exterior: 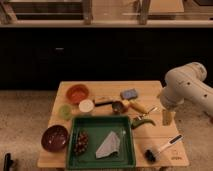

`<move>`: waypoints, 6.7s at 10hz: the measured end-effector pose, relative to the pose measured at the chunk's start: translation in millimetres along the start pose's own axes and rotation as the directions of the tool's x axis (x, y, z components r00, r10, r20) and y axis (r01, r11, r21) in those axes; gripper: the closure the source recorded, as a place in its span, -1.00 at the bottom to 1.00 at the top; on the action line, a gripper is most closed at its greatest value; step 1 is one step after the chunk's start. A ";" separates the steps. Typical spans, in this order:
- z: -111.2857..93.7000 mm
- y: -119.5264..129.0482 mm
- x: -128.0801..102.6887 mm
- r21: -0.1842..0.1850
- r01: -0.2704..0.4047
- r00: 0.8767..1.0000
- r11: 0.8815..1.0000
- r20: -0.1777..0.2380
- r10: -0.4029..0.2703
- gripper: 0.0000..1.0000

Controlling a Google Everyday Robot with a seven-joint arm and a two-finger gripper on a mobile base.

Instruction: Place eraser in plastic cup

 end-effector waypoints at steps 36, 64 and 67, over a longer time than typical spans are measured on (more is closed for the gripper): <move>30.0 -125.6 -207.3 0.083 -0.225 0.942 0.971 0.273 0.195 -0.60; 139.6 -166.8 -284.3 -0.002 -0.224 0.937 0.975 0.274 0.216 -0.27; 142.0 -169.5 -284.4 0.000 -0.213 0.939 0.977 0.276 0.205 -0.13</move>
